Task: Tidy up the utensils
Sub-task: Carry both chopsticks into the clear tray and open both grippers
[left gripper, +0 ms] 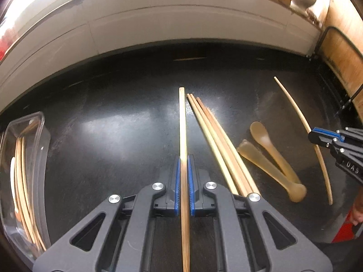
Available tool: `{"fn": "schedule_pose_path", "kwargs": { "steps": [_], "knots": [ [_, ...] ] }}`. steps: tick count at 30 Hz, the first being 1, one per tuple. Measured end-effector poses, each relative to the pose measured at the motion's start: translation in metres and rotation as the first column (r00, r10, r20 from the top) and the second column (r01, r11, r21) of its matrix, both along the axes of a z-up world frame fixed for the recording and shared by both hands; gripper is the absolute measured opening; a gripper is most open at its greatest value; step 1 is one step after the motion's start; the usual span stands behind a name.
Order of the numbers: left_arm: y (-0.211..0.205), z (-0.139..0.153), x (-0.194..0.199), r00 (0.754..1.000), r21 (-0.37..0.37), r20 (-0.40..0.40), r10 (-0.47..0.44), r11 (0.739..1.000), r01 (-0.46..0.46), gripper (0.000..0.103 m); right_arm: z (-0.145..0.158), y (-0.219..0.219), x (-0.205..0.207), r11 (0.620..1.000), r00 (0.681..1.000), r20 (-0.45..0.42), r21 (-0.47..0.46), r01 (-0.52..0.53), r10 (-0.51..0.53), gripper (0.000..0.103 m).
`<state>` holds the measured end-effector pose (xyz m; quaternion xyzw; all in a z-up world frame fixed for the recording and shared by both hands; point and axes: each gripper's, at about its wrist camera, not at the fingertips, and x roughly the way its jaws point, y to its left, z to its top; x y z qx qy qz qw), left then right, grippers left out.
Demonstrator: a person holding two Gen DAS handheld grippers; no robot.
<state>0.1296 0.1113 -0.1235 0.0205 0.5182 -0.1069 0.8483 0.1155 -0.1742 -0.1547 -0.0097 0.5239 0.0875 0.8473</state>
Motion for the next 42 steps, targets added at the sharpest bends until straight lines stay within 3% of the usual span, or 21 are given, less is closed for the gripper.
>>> {"fn": "schedule_pose_path", "kwargs": {
  "steps": [12, 19, 25, 32, 42],
  "knots": [
    [0.074, 0.046, -0.038, 0.990, -0.062, -0.005, 0.143, 0.988, -0.143, 0.006, 0.048, 0.044, -0.027, 0.998, 0.999, 0.039, 0.052, -0.033, 0.031, 0.008],
    [0.176, 0.072, -0.051, 0.961, -0.077, 0.003, 0.276, 0.958, -0.275, 0.006, 0.080, 0.148, -0.015, 0.977, 0.987, 0.057, 0.146, -0.155, 0.149, 0.008],
    [0.266, 0.084, -0.055, 0.928, -0.081, 0.005, 0.372, 0.925, -0.370, 0.006, 0.095, 0.260, -0.002, 0.929, 0.962, 0.043, 0.248, -0.273, 0.271, 0.008],
    [0.341, 0.073, -0.055, 0.904, -0.101, -0.042, 0.426, 0.898, -0.428, 0.006, 0.096, 0.357, 0.023, 0.886, 0.949, -0.035, 0.371, -0.278, 0.313, 0.008],
    [0.369, 0.047, -0.041, 0.908, -0.151, -0.103, 0.406, 0.896, -0.418, 0.006, 0.074, 0.405, 0.037, 0.901, 0.950, -0.120, 0.372, -0.225, 0.287, 0.008]
  ]
}}
